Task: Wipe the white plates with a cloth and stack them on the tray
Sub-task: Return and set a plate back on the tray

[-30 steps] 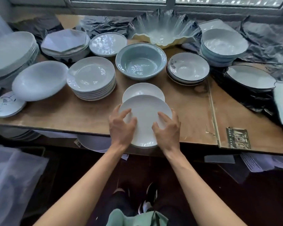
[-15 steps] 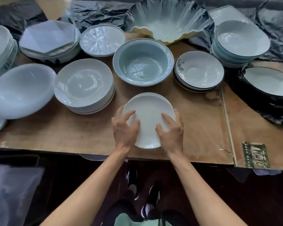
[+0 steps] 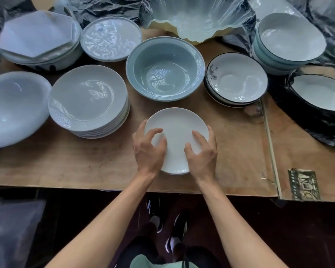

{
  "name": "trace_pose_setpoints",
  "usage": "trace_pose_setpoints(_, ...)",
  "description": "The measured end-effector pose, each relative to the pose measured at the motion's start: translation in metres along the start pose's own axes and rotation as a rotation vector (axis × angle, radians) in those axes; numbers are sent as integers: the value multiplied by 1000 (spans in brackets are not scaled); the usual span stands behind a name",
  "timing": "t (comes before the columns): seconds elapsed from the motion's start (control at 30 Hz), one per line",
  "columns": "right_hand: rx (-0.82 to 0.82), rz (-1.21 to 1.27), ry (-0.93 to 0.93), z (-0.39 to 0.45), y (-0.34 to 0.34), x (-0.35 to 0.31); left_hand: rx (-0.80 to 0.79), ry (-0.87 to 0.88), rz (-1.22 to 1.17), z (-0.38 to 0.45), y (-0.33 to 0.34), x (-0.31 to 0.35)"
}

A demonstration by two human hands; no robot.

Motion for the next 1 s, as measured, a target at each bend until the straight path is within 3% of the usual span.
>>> trace_pose_setpoints(1.0, -54, -36, -8, 8, 8, 7, 20, -2, 124, 4, 10, -4)
Point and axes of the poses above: each hand's wrist, its own z-axis towards the middle knuckle, its own y-axis out of the palm, x = y × z, the point moved 7 cm from there along z, towards the middle knuckle, and after that the axes turned 2 degrees about -x, right-handed, at the moved point
